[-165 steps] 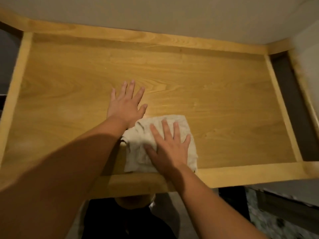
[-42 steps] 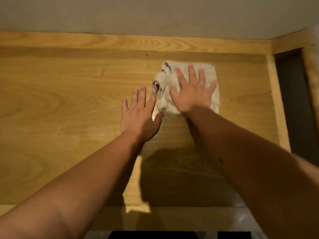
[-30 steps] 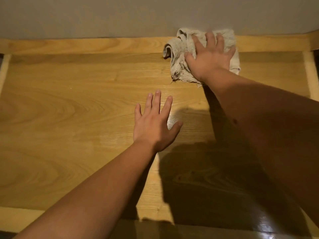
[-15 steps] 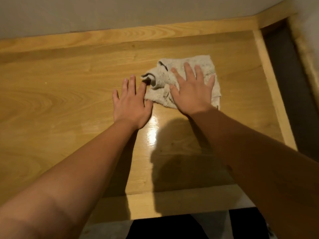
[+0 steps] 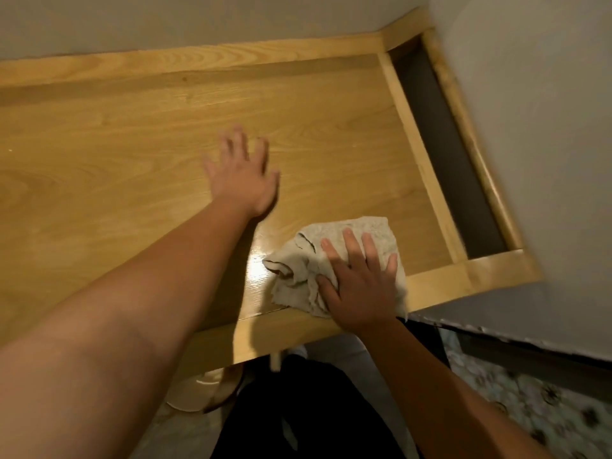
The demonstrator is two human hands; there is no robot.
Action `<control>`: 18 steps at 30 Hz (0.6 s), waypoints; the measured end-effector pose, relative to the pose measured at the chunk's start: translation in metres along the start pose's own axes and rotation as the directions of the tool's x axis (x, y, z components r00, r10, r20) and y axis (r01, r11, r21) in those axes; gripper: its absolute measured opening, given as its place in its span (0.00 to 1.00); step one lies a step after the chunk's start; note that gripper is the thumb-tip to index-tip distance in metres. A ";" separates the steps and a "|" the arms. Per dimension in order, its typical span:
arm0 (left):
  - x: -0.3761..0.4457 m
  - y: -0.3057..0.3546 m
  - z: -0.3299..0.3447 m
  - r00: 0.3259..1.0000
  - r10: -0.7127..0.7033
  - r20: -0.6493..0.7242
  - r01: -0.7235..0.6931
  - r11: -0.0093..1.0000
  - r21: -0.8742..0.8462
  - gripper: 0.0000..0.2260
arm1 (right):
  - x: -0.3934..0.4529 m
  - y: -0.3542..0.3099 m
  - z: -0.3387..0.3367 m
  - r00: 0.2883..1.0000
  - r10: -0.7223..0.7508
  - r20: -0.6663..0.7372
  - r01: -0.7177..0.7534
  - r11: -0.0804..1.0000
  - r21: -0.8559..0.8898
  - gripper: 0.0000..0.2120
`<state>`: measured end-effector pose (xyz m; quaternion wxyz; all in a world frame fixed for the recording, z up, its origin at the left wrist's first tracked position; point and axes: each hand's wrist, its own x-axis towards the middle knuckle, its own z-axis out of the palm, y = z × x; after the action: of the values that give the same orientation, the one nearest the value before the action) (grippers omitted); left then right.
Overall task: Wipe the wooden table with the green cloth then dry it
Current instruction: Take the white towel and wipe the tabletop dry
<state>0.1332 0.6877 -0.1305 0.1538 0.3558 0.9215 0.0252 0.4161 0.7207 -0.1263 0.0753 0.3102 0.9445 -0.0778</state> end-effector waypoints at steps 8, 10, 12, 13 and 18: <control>-0.002 0.032 0.024 0.997 0.077 -0.010 -0.077 0.997 0.031 0.30 | 0.131 0.040 -0.021 0.994 0.068 -0.090 -0.075 0.995 -0.067 0.29; -0.001 0.035 0.025 0.997 0.067 -0.035 -0.066 0.997 0.026 0.29 | 0.188 0.047 -0.026 0.993 0.077 -0.090 -0.079 0.997 -0.011 0.29; -0.001 0.036 0.027 0.997 0.069 -0.042 -0.069 0.997 0.020 0.29 | 0.243 0.053 -0.030 0.998 0.053 -0.022 -0.053 0.998 0.029 0.30; -0.001 0.035 0.027 0.997 0.069 -0.039 -0.068 0.998 0.015 0.29 | 0.267 0.055 -0.031 0.999 0.036 -0.006 -0.036 0.999 0.022 0.31; 0.000 0.036 0.027 0.998 0.045 -0.045 -0.044 0.999 0.023 0.29 | 0.360 0.051 -0.049 0.998 -0.042 -0.049 0.040 0.999 -0.037 0.32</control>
<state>0.1645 0.7131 -0.1511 0.1283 0.3773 0.9168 0.0264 0.1556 0.9771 -0.1523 0.0560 0.2913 0.9534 -0.0546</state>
